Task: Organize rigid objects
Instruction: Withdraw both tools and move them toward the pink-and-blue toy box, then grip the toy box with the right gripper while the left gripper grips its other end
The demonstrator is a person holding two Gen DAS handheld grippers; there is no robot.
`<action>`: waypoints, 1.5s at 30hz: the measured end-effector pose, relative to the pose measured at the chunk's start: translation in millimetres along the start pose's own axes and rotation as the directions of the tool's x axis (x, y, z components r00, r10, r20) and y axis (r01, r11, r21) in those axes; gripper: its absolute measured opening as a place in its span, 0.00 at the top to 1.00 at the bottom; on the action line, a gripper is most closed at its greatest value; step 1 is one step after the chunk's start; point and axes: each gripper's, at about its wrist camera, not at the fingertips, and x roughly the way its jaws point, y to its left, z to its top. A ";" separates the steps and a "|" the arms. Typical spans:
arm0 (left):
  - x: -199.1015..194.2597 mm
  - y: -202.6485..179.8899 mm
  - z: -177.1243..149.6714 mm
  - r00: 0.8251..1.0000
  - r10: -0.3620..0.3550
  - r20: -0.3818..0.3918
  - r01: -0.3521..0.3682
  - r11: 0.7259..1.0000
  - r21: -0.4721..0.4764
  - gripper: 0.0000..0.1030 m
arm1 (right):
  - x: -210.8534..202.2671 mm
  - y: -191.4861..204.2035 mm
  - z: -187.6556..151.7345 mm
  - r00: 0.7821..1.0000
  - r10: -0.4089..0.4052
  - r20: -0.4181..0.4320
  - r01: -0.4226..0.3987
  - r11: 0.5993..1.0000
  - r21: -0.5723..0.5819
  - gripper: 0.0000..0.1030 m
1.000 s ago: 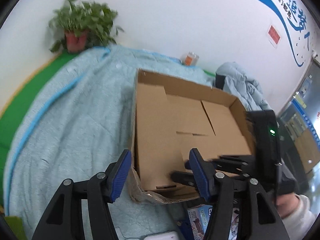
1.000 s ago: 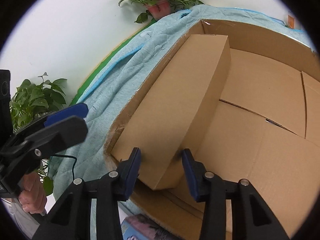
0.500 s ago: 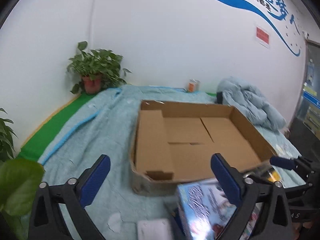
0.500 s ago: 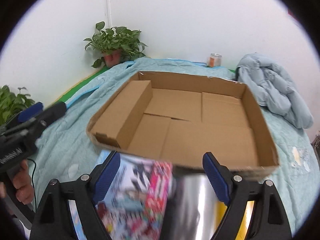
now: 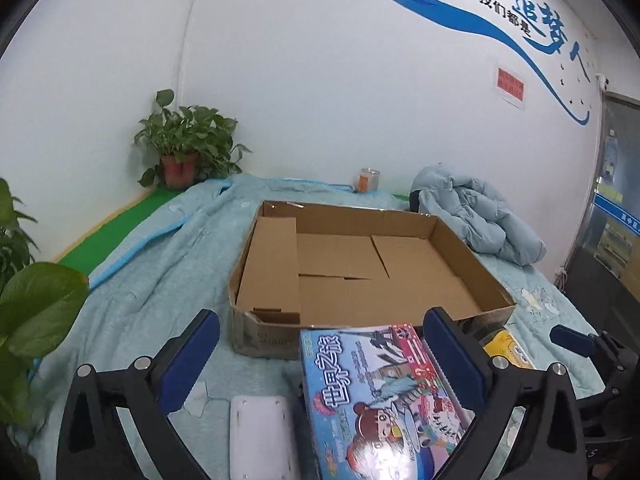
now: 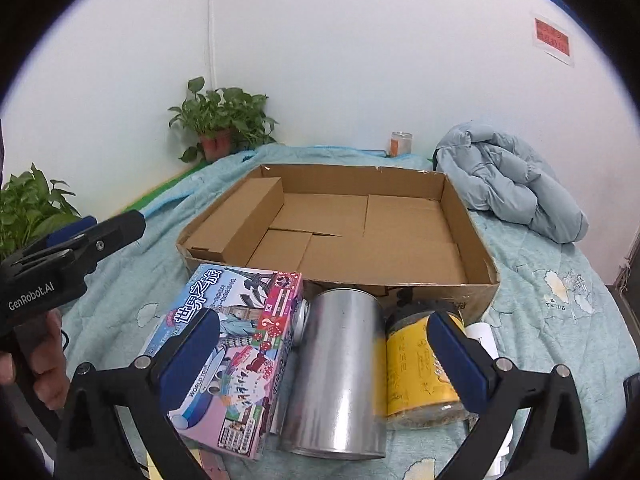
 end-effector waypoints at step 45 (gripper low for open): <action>37.8 52.8 -51.1 0.880 -0.325 -0.347 0.254 0.938 -0.236 0.02 | -1.6 20.5 -52.5 0.876 0.425 -0.228 -0.467 0.866 -0.181 0.07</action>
